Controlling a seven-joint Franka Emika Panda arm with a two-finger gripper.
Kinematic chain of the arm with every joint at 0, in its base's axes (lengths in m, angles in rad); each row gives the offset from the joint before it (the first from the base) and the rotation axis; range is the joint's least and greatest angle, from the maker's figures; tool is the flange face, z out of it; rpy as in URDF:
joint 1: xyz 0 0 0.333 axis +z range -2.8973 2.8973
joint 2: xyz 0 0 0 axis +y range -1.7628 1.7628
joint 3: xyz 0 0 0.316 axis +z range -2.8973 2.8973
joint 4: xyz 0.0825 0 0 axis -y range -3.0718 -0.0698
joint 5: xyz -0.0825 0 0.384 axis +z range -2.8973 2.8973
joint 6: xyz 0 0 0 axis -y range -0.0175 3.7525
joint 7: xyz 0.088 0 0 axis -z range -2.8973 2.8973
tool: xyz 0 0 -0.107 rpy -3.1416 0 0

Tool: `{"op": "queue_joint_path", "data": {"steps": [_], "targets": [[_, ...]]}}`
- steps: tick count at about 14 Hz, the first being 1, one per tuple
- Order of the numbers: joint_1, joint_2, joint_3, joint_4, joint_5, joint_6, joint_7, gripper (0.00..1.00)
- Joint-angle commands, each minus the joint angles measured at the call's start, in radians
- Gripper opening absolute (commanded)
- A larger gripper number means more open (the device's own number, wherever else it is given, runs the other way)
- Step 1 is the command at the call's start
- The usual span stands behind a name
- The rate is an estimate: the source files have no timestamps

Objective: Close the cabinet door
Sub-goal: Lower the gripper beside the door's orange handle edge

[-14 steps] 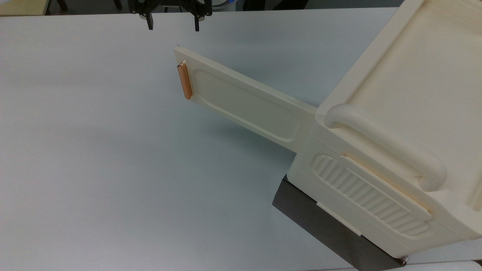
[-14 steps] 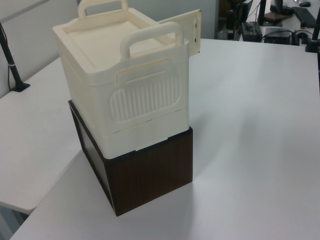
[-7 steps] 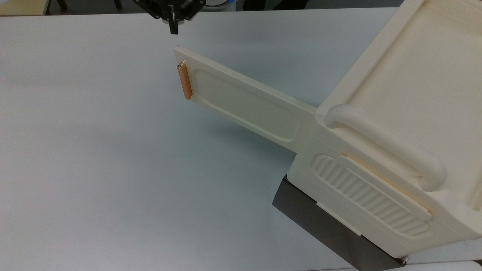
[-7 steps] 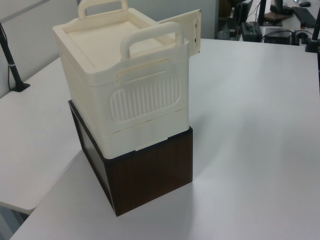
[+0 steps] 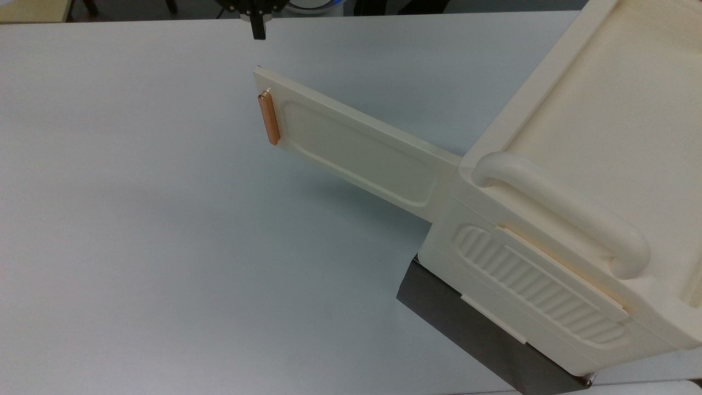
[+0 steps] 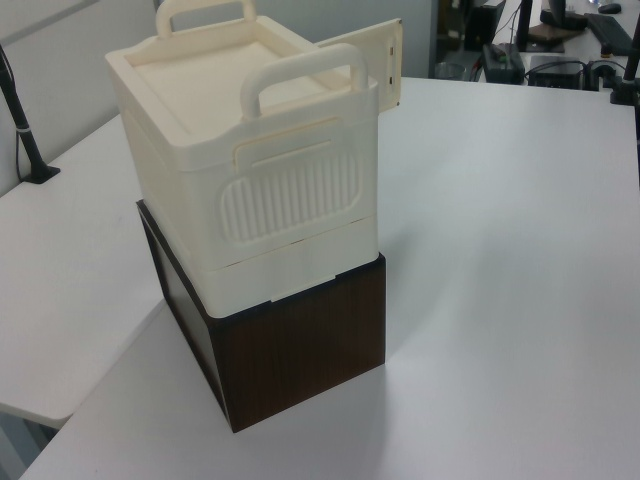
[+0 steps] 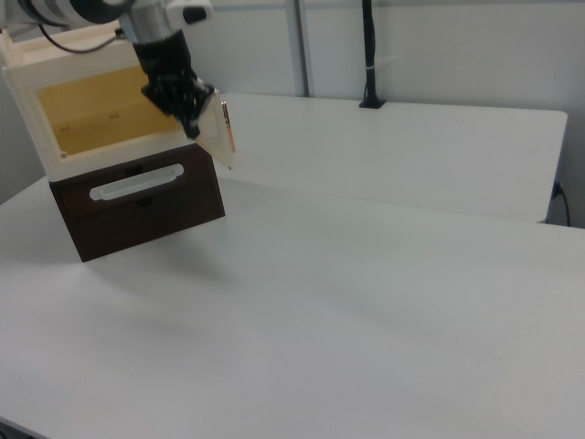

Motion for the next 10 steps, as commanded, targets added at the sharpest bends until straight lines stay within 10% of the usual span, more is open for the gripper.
{"op": "queue_joint_path", "data": {"steps": [1, 10], "targets": [[0.002, -0.011, 0.001, 0.0, 0.03, 0.206, 0.015, 0.0], [0.002, 0.061, -0.001, -0.009, 0.081, 0.625, 0.141, 0.0]]}}
